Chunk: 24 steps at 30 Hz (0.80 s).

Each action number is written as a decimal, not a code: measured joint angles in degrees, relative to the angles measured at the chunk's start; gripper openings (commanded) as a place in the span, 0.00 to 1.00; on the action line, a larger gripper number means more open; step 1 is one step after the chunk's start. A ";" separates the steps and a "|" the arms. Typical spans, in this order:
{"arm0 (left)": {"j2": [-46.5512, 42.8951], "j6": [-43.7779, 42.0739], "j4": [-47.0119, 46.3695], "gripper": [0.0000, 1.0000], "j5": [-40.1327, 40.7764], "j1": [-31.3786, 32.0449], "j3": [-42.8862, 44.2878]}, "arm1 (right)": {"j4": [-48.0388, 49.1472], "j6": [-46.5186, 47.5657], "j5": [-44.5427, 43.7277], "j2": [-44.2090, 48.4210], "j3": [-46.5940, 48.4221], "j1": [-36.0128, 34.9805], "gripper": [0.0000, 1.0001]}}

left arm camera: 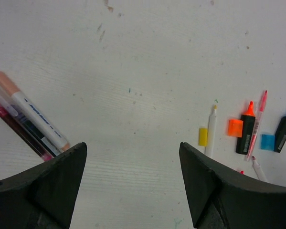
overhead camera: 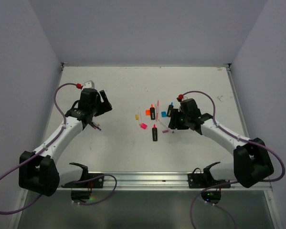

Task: Open the pen caps

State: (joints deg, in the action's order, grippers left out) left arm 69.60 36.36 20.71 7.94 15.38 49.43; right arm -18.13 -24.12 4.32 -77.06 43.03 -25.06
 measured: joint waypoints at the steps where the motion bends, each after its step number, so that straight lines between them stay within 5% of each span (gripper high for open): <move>1: 0.13 0.02 0.11 0.79 0.48 -0.52 -0.11 | -0.02 0.24 0.11 1.68 0.00 0.00 0.50; 3: 0.87 0.02 0.22 0.77 1.55 -1.64 -0.20 | 0.11 0.83 0.33 4.94 0.02 0.00 0.52; 12: 9.88 1.09 0.15 0.65 5.07 -6.69 -0.22 | 1.46 2.62 1.27 15.91 -1.46 0.00 0.94; 24: 22.86 1.60 0.07 0.49 7.34 -9.51 2.08 | 2.36 3.43 1.22 23.10 -4.81 0.00 0.99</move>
State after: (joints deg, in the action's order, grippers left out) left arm 92.47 37.95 20.78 15.29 5.87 51.51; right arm -15.77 -20.69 5.54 -53.95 38.22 -25.06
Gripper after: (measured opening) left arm 0.506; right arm 0.985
